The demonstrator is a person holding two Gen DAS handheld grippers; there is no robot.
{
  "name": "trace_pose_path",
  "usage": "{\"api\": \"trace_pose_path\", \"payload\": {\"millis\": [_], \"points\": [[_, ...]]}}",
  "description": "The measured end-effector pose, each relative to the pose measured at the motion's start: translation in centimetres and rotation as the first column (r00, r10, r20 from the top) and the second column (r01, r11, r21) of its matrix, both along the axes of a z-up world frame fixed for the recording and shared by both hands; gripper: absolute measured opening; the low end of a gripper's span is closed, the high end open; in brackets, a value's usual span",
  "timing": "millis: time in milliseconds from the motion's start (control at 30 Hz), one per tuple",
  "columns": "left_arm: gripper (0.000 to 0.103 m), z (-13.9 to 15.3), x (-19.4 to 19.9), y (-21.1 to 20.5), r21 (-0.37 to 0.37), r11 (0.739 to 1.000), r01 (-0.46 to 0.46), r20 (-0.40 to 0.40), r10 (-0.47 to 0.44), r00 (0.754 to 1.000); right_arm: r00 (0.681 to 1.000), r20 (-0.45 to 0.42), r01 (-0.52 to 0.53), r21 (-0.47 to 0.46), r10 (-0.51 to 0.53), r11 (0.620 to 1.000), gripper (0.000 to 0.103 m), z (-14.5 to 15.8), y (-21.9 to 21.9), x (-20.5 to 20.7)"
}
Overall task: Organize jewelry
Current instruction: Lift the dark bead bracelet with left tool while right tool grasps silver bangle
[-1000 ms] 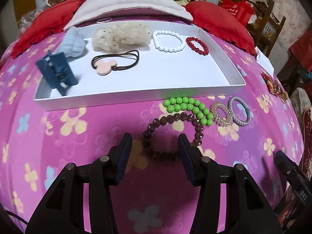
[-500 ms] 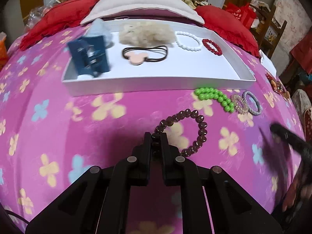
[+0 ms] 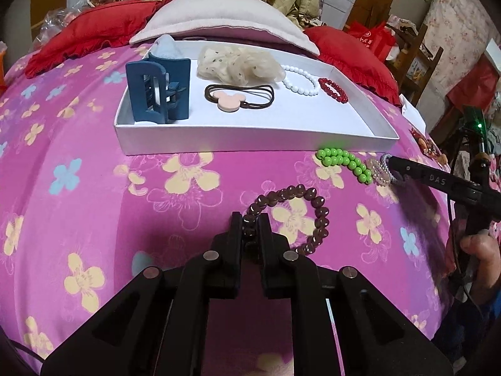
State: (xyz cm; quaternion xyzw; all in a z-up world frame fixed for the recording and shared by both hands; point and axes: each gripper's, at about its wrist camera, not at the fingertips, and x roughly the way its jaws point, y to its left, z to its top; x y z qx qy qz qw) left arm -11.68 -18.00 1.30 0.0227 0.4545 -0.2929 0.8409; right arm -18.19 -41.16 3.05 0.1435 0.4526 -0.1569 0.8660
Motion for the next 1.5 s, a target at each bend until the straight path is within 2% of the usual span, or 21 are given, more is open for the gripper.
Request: {"api": "trace_pose_path", "payload": {"millis": [33, 100, 167, 233, 267, 300, 567, 667, 833, 1000, 1067, 1100, 1133, 1167, 1367, 1500], "points": [[0.019, 0.0, 0.0, 0.0, -0.009, 1.000, 0.005, -0.004, -0.005, 1.000, 1.000, 0.001, -0.003, 0.006, 0.003, 1.000, 0.014, 0.0, 0.1, 0.0], [0.037, 0.2, -0.2, -0.2, -0.033, 0.999, 0.018, -0.018, -0.019, 1.000, 1.000, 0.011, -0.006, 0.036, 0.005, 0.999, 0.011, 0.0, 0.3, -0.2], [0.038, 0.2, -0.8, -0.7, -0.012, 1.000, 0.019, 0.007, -0.019, 1.000, 1.000, 0.022, -0.005, 0.069, 0.004, 0.998, 0.008, 0.0, 0.5, -0.7], [0.034, 0.2, -1.5, -1.2, 0.031, 0.999, 0.023, 0.042, -0.025, 0.999, 0.999, 0.030, -0.012, 0.090, 0.010, 0.996, 0.007, 0.1, 1.0, -1.1], [0.016, 0.1, -1.7, -1.4, 0.046, 0.999, 0.019, 0.048, -0.022, 0.999, 0.999, 0.039, -0.018, 0.091, 0.015, 0.996, 0.007, 0.4, 1.4, -1.5], [0.007, 0.0, -1.8, -1.4, 0.049, 0.999, 0.013, 0.036, -0.015, 0.999, 0.999, 0.044, -0.022, 0.090, 0.018, 0.996, 0.007, 0.6, 1.7, -1.7], [0.007, 1.0, -2.7, -0.2, 0.001, 1.000, -0.027, 0.005, 0.027, 1.000, 0.992, 0.121, -0.047, 0.112, 0.033, 0.993, 0.006, 3.4, 2.9, -4.7], [0.007, 3.0, -3.4, 0.7, -0.027, 0.999, -0.035, 0.015, 0.035, 0.999, 0.987, 0.156, -0.064, 0.119, 0.045, 0.991, 0.006, 4.9, 2.8, -5.4], [0.007, 6.8, -4.3, 1.8, -0.029, 0.999, -0.036, 0.073, 0.038, 0.997, 0.974, 0.219, -0.084, 0.149, 0.050, 0.985, 0.006, 6.9, 2.6, -6.3], [0.007, 9.7, -4.5, 2.3, -0.043, 0.998, -0.040, 0.099, 0.044, 0.994, 0.969, 0.235, -0.120, 0.155, 0.081, 0.981, 0.006, 7.5, 2.9, -6.6], [0.007, 10.8, -4.9, 2.3, -0.043, 0.998, -0.039, 0.119, 0.043, 0.992, 0.973, 0.201, -0.144, 0.157, 0.111, 0.977, 0.008, 6.6, 3.0, -6.3], [0.007, 11.1, -5.2, 2.3, -0.039, 0.998, -0.040, 0.128, 0.044, 0.991, 0.976, 0.180, -0.151, 0.159, 0.122, 0.976, 0.017, 5.9, 3.1, -6.1], [0.007, 11.3, -5.3, 2.3, -0.036, 0.999, -0.041, 0.132, 0.046, 0.990, 0.979, 0.158, -0.157, 0.160, 0.131, 0.975, 0.037, 5.2, 3.1, -5.9], [0.007, 11.4, -5.5, 2.3, -0.033, 0.999, -0.044, 0.132, 0.048, 0.990, 0.980, 0.139, -0.163, 0.161, 0.142, 0.973, 0.043, 4.4, 3.2, -5.8], [0.007, 10.2, -5.9, 1.8, -0.010, 0.999, -0.047, 0.106, 0.048, 0.993, 0.968, 0.131, -0.236, 0.166, 0.216, 0.957, 0.044, 1.8, 5.0, -5.5], [0.007, 9.4, -6.2, 1.4, 0.001, 0.999, -0.043, 0.088, 0.043, 0.995, 0.957, 0.086, -0.285, 0.091, 0.278, 0.954, 0.041, 0.7, 6.8, -3.9]]}}
